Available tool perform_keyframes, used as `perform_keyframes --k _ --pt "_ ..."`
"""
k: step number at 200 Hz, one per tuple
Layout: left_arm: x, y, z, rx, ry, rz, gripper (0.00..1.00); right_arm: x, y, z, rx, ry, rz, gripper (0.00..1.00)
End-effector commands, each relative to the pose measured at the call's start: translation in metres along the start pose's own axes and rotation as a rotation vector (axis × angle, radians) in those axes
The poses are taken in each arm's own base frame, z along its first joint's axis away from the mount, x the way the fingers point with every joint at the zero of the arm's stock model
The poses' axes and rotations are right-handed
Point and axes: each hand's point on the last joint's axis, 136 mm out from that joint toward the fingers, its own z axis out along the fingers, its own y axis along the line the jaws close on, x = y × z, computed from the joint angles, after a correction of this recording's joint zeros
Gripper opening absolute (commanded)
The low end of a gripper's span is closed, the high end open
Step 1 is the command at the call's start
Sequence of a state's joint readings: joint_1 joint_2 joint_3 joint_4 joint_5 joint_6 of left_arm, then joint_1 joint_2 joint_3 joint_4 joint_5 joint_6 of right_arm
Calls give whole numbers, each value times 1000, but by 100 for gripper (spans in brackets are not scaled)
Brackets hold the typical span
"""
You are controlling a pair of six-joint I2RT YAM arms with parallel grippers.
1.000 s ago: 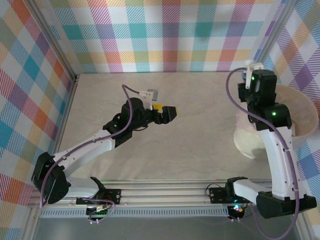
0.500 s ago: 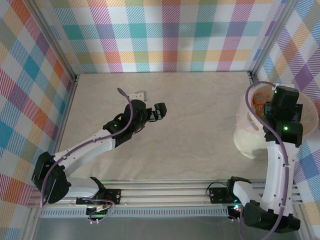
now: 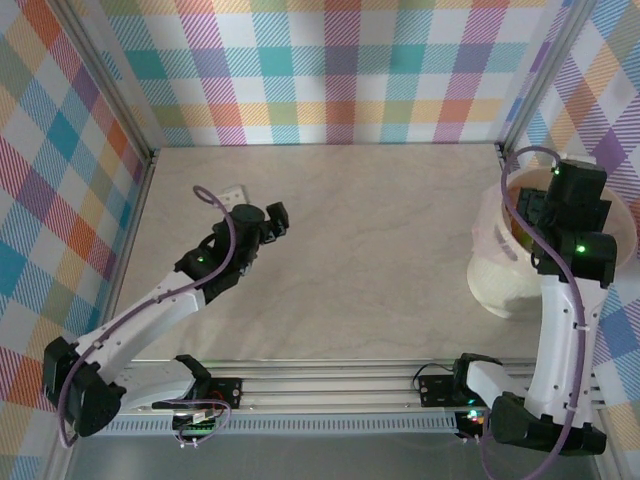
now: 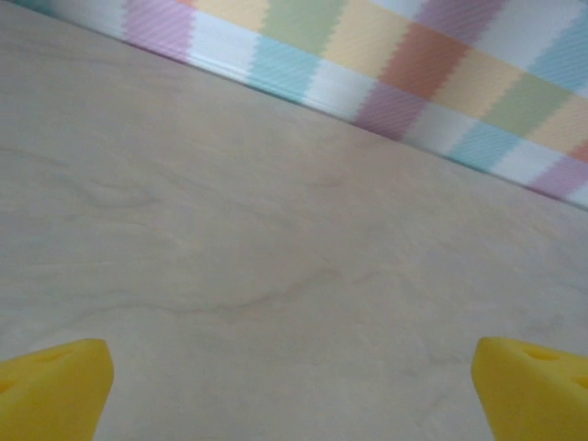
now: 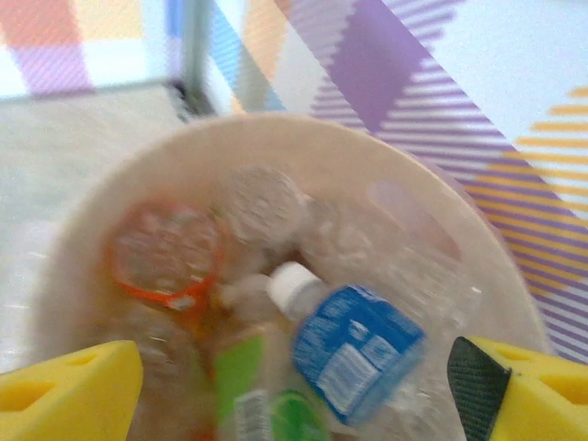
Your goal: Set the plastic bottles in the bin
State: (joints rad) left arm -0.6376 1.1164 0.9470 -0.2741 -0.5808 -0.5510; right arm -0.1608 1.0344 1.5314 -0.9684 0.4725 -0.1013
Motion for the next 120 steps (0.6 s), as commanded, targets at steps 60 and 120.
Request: perform_keyframes --k 60,120 --pt "-43 151 -34 -690 -189 191 100 -63 161 -54 -854 -278 169 91" --pt "16 206 22 -660 -55 93 100 18 244 9 -974 -104 164 100"
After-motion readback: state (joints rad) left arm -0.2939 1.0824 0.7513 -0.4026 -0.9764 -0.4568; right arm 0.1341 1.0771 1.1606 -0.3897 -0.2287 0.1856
